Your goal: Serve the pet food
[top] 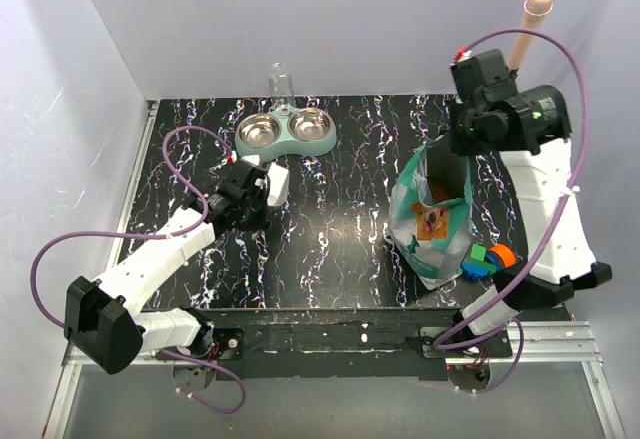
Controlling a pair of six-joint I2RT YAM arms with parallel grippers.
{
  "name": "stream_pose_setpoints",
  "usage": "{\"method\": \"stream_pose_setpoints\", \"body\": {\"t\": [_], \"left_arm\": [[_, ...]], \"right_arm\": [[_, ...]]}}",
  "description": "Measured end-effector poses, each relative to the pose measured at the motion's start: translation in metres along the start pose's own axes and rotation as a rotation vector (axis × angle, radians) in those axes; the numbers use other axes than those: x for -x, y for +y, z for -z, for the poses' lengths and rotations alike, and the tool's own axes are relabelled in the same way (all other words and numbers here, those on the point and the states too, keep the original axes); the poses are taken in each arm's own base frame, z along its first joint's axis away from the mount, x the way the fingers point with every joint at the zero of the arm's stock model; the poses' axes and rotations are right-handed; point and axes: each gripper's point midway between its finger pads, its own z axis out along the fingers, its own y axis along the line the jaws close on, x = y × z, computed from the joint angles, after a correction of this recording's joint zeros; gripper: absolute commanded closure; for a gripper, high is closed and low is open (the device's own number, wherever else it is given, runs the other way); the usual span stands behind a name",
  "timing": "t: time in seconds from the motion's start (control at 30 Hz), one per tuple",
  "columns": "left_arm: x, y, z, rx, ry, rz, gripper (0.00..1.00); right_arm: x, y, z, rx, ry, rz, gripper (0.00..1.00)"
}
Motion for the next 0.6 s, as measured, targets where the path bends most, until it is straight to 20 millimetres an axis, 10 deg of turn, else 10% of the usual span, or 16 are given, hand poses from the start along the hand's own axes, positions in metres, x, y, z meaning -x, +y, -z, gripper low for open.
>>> {"method": "stream_pose_setpoints", "body": {"t": [0.27,0.47,0.6], "left_arm": [[-0.031,0.026,-0.005,0.118,0.091,0.04,1.0],[-0.054,0.046,-0.023,0.247,0.186,0.057,1.0],[-0.07,0.057,-0.025,0.29,0.226,0.07,0.65]], "right_arm": [[0.032,0.099,-0.01,0.137,-0.075,0.125,0.99],[0.048,0.105,-0.026,0.137,-0.134,0.118,0.99],[0.054,0.102,-0.028,0.163,-0.139,0.095,0.99]]}}
